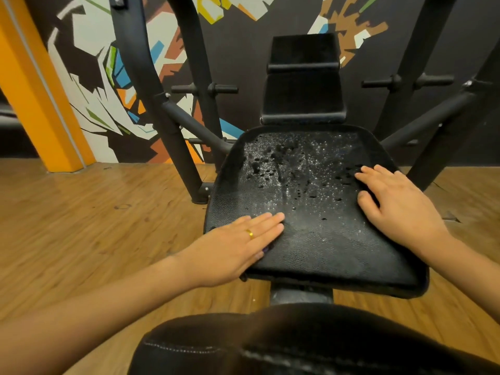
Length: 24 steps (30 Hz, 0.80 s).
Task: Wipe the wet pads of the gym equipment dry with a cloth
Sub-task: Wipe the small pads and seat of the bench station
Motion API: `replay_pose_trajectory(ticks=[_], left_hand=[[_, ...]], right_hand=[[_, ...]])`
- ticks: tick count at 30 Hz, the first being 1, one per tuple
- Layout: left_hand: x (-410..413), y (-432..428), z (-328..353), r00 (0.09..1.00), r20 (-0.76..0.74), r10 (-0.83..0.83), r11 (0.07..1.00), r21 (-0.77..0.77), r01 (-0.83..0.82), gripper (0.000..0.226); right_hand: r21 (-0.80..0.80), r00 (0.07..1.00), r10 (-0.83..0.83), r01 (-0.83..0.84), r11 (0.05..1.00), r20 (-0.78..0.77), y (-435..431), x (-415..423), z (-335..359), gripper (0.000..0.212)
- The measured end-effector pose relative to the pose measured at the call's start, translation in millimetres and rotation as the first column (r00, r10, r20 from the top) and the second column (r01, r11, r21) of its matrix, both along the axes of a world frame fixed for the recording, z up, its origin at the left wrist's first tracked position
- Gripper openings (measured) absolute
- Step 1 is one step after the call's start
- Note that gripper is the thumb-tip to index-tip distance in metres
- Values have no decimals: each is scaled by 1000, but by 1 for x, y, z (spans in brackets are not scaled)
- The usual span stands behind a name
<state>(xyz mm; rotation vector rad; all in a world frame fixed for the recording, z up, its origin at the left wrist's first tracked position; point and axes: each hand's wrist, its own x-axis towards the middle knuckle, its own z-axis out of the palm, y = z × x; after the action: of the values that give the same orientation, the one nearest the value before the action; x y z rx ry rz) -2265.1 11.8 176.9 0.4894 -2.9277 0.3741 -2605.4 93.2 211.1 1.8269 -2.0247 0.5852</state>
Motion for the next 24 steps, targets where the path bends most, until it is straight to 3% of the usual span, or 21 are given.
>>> replay_pose_trajectory(ticks=[5, 14, 17, 24], left_hand=[[-18, -1, 4, 999, 14, -29, 999, 22, 29, 57], [-100, 15, 10, 977, -2, -212, 974, -76, 212, 57], [-91, 15, 10, 987, -36, -156, 980, -128, 151, 66], [-48, 17, -3, 972, -213, 104, 993, -36, -114, 88]], right_hand=[[5, 1000, 16, -16, 1000, 4, 0, -1, 1, 50], [8, 1000, 3, -3, 1000, -20, 1, -1, 0, 49], [-2, 1000, 9, -9, 1000, -15, 0, -2, -1, 48], [-19, 999, 30, -30, 999, -28, -1, -6, -4, 58]])
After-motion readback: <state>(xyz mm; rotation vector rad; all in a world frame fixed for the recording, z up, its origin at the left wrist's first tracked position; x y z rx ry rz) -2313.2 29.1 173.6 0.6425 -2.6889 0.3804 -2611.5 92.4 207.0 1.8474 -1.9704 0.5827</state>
